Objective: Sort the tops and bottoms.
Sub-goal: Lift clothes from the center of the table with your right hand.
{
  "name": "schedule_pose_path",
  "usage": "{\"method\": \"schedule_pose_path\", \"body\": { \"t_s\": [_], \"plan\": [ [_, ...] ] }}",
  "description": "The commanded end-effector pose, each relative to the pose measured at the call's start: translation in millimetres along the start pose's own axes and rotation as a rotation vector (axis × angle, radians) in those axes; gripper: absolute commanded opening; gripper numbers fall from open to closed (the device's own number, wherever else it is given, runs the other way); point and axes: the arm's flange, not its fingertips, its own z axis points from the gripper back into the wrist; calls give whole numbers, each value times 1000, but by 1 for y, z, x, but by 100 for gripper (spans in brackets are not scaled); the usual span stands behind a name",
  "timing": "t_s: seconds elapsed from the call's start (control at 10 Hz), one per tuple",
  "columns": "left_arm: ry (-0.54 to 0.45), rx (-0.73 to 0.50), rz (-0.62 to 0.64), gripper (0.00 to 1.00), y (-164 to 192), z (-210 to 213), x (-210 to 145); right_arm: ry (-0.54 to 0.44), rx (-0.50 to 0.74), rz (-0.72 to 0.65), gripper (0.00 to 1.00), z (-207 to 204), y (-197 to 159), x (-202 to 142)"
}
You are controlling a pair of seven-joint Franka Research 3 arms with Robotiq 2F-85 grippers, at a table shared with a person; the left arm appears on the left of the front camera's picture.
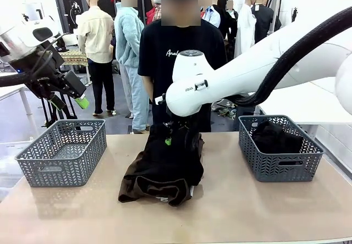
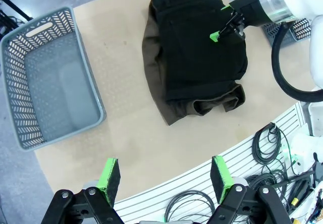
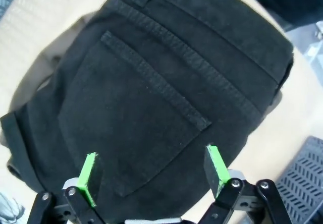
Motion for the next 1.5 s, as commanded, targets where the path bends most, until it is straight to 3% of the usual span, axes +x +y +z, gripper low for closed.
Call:
{"method": "schedule_pose_path", "body": {
  "t_s": [0.0, 0.5, 0.6, 0.9, 1.2, 1.4],
  "plan": [
    [-2, -1, 0, 93, 2, 2, -1, 58, 11, -36, 100, -7, -3, 13],
    [-2, -1, 0, 93, 2, 2, -1, 142, 39, -46, 100, -23, -2, 20],
    [-2, -1, 0, 93, 2, 2, -1, 159, 36, -47, 93, -25, -2, 18],
    [-2, -1, 0, 93, 2, 2, -1, 183, 26, -58, 57, -25, 0, 18],
    [-2, -1, 0, 93, 2, 2, -1, 188, 43, -82, 2, -26, 0, 12],
    [-2, -1, 0, 93, 2, 2, -1, 204, 51, -94, 0, -28, -3, 10]
  ]
}}
